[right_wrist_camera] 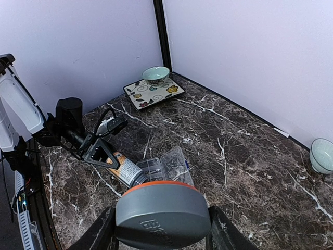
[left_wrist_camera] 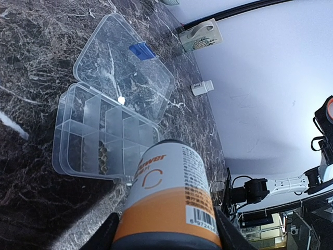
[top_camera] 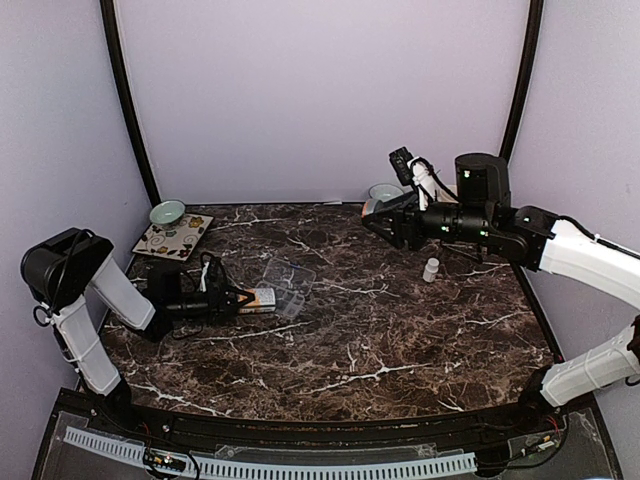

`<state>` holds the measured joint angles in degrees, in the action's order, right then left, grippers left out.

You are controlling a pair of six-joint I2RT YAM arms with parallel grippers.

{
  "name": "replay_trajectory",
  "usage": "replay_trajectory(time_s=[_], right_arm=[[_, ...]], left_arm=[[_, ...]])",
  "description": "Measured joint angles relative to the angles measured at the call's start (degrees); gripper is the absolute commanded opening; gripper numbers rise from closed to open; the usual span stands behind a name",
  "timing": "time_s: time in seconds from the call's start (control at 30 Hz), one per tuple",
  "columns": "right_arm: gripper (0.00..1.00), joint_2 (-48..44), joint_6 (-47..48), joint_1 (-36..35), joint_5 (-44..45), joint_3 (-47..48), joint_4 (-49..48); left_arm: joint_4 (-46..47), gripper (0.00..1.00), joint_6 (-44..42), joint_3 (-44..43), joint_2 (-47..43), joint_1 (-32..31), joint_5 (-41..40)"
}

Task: Sort the pills into containers
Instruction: Pour the pill into the compartment of the pill container.

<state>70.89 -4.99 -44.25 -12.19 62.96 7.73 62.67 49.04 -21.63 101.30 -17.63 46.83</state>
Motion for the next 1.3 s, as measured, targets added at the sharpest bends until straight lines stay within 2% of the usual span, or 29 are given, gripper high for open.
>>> replay_trajectory(time_s=[1.3], right_arm=[[0.33, 0.59, 0.00, 0.00, -0.02, 0.00, 0.00]], left_arm=[[-12.15, 0.00, -5.99, -2.62, -4.59, -0.92, -1.77]])
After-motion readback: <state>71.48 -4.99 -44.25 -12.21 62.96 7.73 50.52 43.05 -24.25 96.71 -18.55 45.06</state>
